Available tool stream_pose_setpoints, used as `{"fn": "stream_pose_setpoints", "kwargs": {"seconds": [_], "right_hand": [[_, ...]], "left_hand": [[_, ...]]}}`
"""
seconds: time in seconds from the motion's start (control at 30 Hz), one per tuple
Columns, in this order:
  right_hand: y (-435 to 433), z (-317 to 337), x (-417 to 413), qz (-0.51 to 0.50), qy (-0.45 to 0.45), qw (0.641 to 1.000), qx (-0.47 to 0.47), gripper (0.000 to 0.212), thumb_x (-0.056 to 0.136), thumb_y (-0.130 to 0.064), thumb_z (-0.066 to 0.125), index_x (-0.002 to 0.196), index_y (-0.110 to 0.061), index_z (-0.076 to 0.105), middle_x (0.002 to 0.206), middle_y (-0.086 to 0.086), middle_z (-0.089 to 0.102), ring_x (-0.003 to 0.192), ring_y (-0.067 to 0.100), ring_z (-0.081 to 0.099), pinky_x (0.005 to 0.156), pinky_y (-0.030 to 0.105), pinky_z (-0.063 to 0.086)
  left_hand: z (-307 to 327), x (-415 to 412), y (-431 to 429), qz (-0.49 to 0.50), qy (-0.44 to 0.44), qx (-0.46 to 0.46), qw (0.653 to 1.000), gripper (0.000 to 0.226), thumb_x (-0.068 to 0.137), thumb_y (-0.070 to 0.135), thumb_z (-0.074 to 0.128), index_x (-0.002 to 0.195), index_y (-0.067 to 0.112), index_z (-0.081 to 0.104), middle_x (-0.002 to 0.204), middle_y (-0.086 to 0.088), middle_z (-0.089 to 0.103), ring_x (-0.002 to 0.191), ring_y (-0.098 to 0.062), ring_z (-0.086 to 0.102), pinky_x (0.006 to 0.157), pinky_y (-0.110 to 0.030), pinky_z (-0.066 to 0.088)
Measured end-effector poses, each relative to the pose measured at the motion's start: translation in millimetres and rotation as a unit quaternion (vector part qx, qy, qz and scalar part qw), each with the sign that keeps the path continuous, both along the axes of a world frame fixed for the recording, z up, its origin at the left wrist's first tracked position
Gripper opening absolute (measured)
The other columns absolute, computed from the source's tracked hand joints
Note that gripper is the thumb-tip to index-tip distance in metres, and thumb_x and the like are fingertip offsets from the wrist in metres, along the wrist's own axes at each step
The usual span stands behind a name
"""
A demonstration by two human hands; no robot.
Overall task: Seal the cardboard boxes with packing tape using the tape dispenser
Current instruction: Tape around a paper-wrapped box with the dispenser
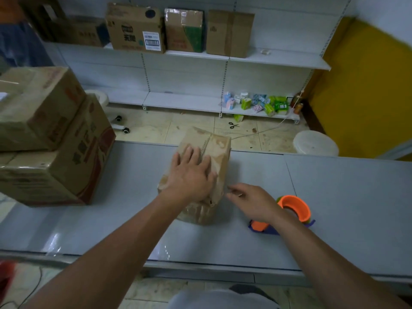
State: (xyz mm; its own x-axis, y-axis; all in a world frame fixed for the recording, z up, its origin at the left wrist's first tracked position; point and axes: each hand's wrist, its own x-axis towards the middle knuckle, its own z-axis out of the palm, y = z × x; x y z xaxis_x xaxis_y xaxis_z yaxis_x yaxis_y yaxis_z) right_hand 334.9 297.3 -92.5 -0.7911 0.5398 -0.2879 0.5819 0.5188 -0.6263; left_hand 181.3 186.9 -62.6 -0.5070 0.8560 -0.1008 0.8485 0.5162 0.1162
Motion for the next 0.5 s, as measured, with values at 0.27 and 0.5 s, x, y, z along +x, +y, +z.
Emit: {"fn": "stream_pose_setpoints", "kwargs": {"seconds": [0.27,0.5], "right_hand": [[55.5,4.5,101.6,-0.092,0.006,0.98,0.176,0.019,0.08,-0.047,0.068,0.088,-0.031,0.062,0.094,-0.013,0.061,0.093,0.01,0.057,0.078,0.03,0.045],[64.9,-31.8,116.0,0.029,-0.167,0.969,0.179,0.059,0.071,-0.06,0.072,0.115,-0.025,0.054,0.104,-0.009,0.06,0.091,0.014,0.056,0.069,0.028,0.04]], "left_hand": [[-6.8,-0.7,8.9,0.042,-0.021,-0.027,0.999,0.057,0.101,0.053,0.021,0.154,0.031,0.018,0.165,-0.002,-0.003,0.15,-0.029,-0.012,0.115,-0.06,0.004],[-4.5,1.6,32.2,-0.011,0.007,-0.003,1.0,0.061,0.097,0.06,0.024,0.149,0.029,0.027,0.16,-0.006,0.012,0.146,-0.031,0.005,0.113,-0.053,0.02]]}}
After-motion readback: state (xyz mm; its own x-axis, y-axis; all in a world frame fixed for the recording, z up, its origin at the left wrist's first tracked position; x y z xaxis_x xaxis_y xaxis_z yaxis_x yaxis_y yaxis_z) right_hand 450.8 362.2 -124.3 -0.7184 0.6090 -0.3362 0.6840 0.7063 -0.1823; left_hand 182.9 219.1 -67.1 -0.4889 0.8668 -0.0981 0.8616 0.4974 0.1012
